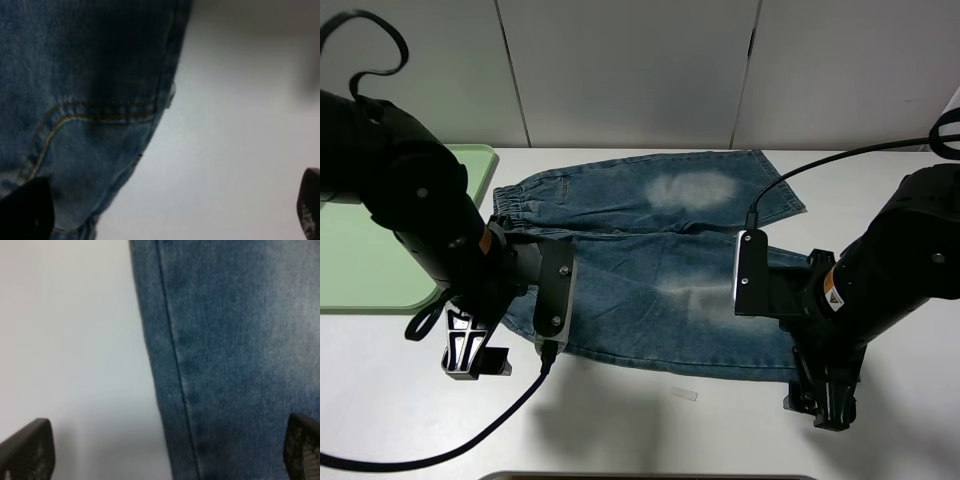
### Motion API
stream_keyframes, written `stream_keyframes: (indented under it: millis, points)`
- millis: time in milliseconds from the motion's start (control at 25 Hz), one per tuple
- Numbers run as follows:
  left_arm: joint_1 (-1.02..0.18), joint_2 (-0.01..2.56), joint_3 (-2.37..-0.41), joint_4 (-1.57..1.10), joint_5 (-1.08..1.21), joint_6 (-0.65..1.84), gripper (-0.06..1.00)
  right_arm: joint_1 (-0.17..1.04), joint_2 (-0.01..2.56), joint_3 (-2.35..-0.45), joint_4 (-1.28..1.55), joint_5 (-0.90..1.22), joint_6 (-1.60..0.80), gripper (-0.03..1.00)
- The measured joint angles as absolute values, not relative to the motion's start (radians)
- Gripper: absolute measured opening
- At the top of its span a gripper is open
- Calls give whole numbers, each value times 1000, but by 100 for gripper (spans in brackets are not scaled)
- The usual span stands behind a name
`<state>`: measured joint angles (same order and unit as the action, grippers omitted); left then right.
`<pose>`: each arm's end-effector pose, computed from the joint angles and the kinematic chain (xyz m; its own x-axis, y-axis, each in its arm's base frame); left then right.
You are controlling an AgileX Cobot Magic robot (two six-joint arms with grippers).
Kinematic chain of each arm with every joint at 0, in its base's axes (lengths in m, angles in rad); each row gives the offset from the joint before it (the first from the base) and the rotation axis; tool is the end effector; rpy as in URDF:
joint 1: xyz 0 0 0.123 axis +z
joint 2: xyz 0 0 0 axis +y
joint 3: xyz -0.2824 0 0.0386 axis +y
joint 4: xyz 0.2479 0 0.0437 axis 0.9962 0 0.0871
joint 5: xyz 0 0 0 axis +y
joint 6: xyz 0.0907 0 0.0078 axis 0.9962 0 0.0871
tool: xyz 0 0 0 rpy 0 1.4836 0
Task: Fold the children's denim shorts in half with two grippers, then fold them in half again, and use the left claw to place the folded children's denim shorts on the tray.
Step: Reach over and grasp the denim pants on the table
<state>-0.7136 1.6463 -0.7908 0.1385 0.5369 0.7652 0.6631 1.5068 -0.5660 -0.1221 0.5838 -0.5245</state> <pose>0.2155 -0.1780 0.1556 0.0323 0.9927 -0.1163 0.9684 -0.0023 0.2493 0.1725 0.1270 0.1427 -0.2766 -0.9583 -0.0715 -0.9494 0.2840 -0.1339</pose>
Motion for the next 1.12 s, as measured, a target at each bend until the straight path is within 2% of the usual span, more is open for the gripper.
stream_keyframes:
  millis: [160,480,1120]
  points:
    - [-691,1678,-787,169,492,767,96,663,1507,-566,-122,582,-510,69]
    - [-533,1679,-787,152,406,770,96,663,1507,-566,-121,575,-506,69]
    - [-516,1851,-787,126,361,870,96,663,1508,-566,-124,537,-505,69]
